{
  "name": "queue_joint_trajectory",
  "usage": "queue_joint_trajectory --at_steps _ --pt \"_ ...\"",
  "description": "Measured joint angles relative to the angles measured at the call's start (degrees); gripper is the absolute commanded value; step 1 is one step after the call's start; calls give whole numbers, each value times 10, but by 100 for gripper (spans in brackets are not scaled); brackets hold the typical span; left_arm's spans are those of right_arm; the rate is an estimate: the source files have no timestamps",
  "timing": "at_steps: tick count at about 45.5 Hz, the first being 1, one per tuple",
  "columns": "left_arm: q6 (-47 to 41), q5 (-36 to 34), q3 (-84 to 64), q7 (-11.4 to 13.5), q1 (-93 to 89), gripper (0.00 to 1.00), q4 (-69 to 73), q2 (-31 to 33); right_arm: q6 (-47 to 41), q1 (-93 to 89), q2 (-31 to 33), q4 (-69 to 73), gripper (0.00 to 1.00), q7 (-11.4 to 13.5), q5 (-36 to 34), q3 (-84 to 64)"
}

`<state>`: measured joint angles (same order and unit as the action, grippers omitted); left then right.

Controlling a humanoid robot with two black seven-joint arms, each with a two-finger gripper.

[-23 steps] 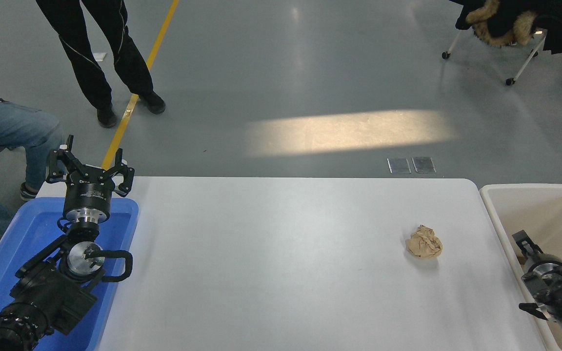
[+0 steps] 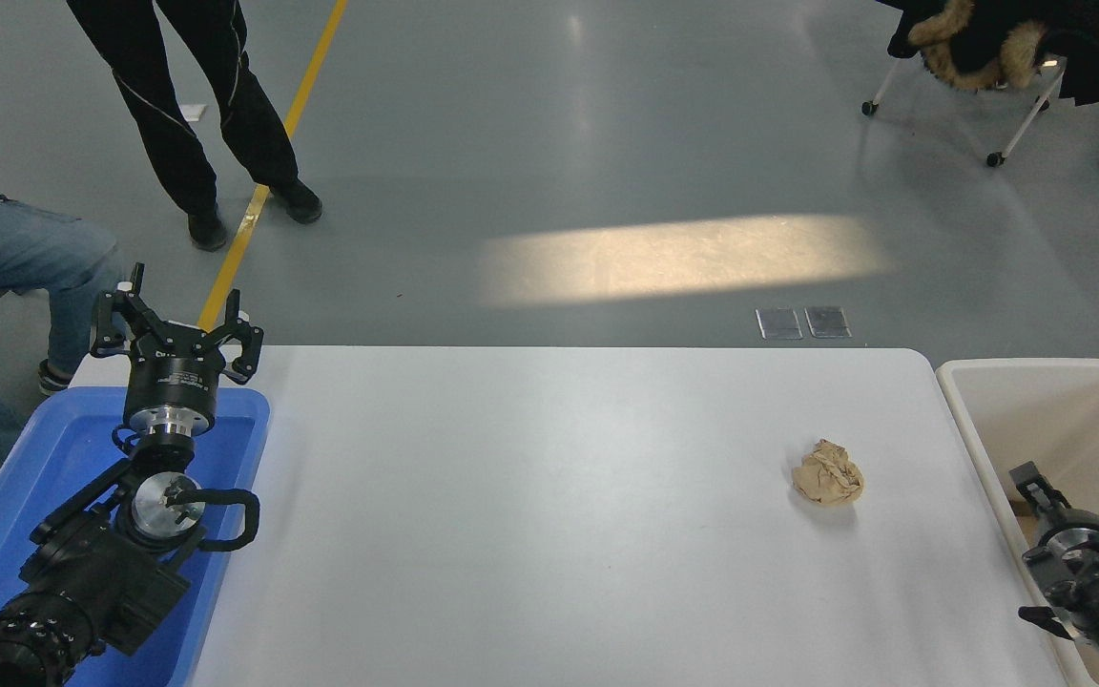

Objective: Pick up paper ball place in dustbin

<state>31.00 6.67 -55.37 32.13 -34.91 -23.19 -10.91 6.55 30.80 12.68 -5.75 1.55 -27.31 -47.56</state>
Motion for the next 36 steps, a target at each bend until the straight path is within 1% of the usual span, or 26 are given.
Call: queue_joint_trajectory --at_steps 8,14,20,27,31,36 --pt "0 0 0 0 0 99 0 0 -15 11 3 0 100 -2 -1 0" --pt "0 0 0 0 0 99 0 0 -34 28 21 9 100 -4 -1 0" --pt "0 0 0 0 0 99 0 0 -53 73 38 57 100 -6 4 1" --pt "0 -1 0 0 -1 99 0 0 -63 171 87 179 100 -8 42 -6" --pt "0 -1 1 -1 -1 99 0 0 -66 259 117 283 100 -8 76 -28" --pt "0 -1 1 -1 -1 99 0 0 -69 368 131 399 100 -8 102 -76"
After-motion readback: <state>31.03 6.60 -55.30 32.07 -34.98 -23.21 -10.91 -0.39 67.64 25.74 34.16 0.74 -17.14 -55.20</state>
